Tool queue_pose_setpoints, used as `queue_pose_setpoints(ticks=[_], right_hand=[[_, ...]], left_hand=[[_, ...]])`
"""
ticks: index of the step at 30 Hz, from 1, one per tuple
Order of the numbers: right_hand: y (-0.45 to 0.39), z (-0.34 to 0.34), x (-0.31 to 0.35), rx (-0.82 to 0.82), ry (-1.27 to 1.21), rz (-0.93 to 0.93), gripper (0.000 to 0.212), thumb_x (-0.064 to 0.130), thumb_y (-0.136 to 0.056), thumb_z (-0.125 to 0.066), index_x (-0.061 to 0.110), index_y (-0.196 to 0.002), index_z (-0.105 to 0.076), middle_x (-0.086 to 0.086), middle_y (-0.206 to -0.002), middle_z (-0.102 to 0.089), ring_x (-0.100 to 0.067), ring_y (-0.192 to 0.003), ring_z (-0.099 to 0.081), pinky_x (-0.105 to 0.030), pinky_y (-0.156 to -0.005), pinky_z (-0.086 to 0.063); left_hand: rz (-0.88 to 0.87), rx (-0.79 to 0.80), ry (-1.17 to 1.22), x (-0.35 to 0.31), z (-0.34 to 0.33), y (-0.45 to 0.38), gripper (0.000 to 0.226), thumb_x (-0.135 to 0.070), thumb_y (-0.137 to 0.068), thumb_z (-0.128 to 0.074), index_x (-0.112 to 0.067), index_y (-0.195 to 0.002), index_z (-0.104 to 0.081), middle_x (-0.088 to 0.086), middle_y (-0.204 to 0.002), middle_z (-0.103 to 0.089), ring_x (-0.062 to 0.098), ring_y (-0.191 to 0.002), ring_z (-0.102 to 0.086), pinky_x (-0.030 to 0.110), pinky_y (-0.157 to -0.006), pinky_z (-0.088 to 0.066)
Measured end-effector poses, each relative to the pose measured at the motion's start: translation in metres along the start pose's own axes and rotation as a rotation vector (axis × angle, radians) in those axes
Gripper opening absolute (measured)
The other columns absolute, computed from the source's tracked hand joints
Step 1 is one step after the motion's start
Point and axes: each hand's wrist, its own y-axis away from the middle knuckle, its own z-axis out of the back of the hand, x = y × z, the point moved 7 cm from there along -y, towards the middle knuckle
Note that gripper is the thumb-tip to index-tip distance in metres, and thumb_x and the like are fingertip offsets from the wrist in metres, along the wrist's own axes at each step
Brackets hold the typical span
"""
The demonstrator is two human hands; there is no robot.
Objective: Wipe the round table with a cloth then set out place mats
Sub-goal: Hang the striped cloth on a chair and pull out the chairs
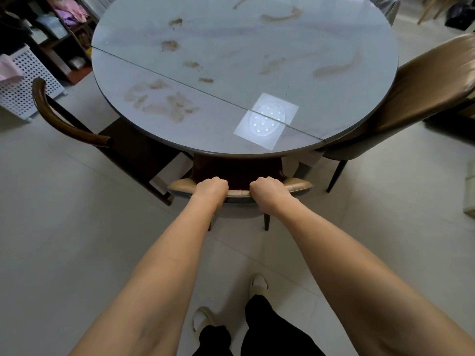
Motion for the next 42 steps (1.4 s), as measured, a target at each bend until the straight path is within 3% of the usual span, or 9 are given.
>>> queue_pose_setpoints(ticks=[7, 11, 19, 28, 35, 42], right_hand=[[0.006, -0.005, -0.003, 0.040, 0.043, 0.002, 0.022, 0.000, -0.088, -0.053, 0.007, -0.104, -0.065, -0.009, -0.088, -0.058, -0.028, -0.083, -0.059, -0.035, -0.070, -0.047], [0.005, -0.007, -0.004, 0.042, 0.068, 0.024, 0.019, 0.001, -0.088, -0.055, 0.007, -0.103, -0.065, -0.003, -0.074, -0.046, -0.022, -0.072, -0.051, -0.034, -0.072, -0.050], [0.007, -0.006, -0.010, -0.028, 0.028, 0.003, 0.018, 0.003, -0.089, -0.055, 0.010, -0.102, -0.065, -0.004, -0.080, -0.053, -0.023, -0.075, -0.057, -0.035, -0.074, -0.053], [0.007, -0.009, -0.012, -0.029, 0.005, 0.012, 0.018, 0.007, -0.087, -0.058, 0.013, -0.104, -0.062, -0.003, -0.083, -0.055, -0.022, -0.079, -0.058, -0.034, -0.076, -0.053], [0.010, -0.010, -0.027, 0.019, -0.002, 0.022, 0.028, 0.014, -0.083, -0.065, 0.022, -0.109, -0.058, -0.001, -0.095, -0.063, -0.020, -0.083, -0.058, -0.030, -0.067, -0.042], [0.013, -0.010, -0.028, -0.041, -0.003, -0.046, 0.022, 0.007, -0.088, -0.059, 0.015, -0.108, -0.060, -0.002, -0.087, -0.056, -0.019, -0.075, -0.052, -0.029, -0.066, -0.039]], left_hand=[[-0.015, -0.004, -0.026, -0.008, -0.011, 0.002, 0.030, 0.003, -0.088, -0.054, -0.008, -0.115, -0.060, 0.013, -0.113, -0.059, 0.032, -0.104, -0.059, 0.036, -0.079, -0.047], [-0.025, -0.010, -0.021, -0.008, -0.011, -0.001, 0.029, 0.003, -0.089, -0.050, -0.007, -0.115, -0.060, 0.013, -0.112, -0.059, 0.032, -0.103, -0.059, 0.035, -0.077, -0.045], [-0.036, -0.090, -0.026, -0.004, -0.011, -0.003, 0.024, -0.002, -0.089, -0.053, -0.012, -0.108, -0.063, 0.007, -0.099, -0.063, 0.026, -0.089, -0.061, 0.032, -0.069, -0.044], [-0.034, -0.110, -0.048, -0.004, -0.014, -0.004, 0.022, -0.007, -0.088, -0.055, -0.015, -0.108, -0.061, 0.005, -0.099, -0.064, 0.024, -0.088, -0.061, 0.032, -0.067, -0.044], [-0.037, -0.097, -0.028, -0.003, -0.014, -0.003, 0.021, -0.010, -0.086, -0.059, -0.015, -0.107, -0.060, 0.004, -0.097, -0.063, 0.022, -0.086, -0.060, 0.031, -0.067, -0.045], [-0.023, -0.103, -0.027, -0.004, -0.013, -0.002, 0.021, -0.009, -0.087, -0.059, -0.015, -0.107, -0.060, 0.004, -0.098, -0.064, 0.023, -0.088, -0.062, 0.032, -0.069, -0.048]])
